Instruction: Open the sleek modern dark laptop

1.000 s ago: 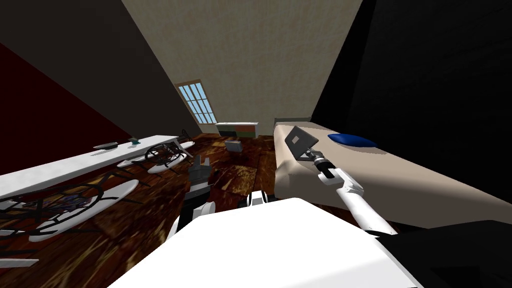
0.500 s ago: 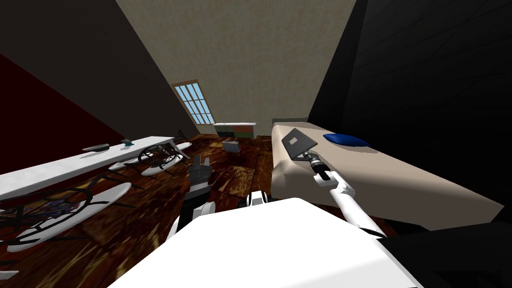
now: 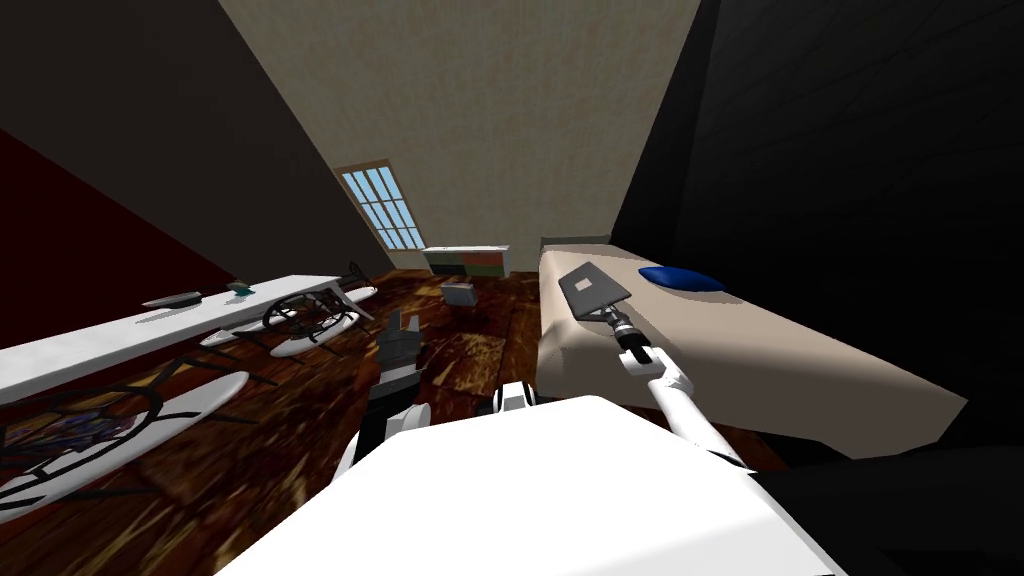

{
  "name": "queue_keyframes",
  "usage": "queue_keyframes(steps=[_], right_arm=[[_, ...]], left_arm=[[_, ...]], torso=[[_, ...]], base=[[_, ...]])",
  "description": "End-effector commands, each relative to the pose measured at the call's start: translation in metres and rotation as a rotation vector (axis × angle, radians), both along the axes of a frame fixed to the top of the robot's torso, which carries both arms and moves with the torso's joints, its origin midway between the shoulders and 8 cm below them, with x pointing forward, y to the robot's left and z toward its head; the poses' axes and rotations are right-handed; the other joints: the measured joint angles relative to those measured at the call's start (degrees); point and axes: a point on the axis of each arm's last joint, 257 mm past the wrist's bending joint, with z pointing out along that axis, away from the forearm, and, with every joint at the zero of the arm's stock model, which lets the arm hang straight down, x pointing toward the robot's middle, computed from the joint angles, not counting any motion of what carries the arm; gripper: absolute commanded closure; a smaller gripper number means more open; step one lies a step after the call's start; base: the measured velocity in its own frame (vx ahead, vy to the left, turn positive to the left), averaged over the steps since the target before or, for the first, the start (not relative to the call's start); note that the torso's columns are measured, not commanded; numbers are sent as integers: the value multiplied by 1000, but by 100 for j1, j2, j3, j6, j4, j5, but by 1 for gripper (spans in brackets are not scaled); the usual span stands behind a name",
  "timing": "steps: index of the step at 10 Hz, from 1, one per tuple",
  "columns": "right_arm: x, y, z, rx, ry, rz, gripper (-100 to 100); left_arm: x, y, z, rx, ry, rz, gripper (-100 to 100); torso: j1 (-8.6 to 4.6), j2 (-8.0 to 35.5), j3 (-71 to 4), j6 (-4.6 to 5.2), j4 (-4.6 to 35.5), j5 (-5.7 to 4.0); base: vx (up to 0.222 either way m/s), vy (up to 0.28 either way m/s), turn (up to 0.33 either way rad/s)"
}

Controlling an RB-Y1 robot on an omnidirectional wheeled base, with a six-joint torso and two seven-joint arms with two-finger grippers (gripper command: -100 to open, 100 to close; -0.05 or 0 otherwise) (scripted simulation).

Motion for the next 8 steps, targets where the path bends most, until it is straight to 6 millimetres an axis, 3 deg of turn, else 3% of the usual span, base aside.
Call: queue_keyframes(steps=[1, 3, 4, 8], right_arm=[[-2, 15, -19, 89, -20, 11, 100], [-3, 23, -28, 130, -28, 15, 100], [3, 9, -10, 118, -38, 2, -100], [13, -9, 13, 114, -38, -17, -100]], left_arm=[[0, 0, 0, 0, 0, 0, 0], [0, 0, 0, 0, 0, 0, 0], [0, 0, 0, 0, 0, 0, 0], [0, 0, 0, 0, 0, 0, 0]], torso=[[11, 3, -2, 7, 21, 32], [3, 2, -3, 4, 23, 29], [5, -3, -3, -5, 22, 30], [39, 73, 36, 31, 76, 82]], base=[[5, -59, -75], [28, -83, -26], [-40, 6, 53], [-55, 32, 49]])
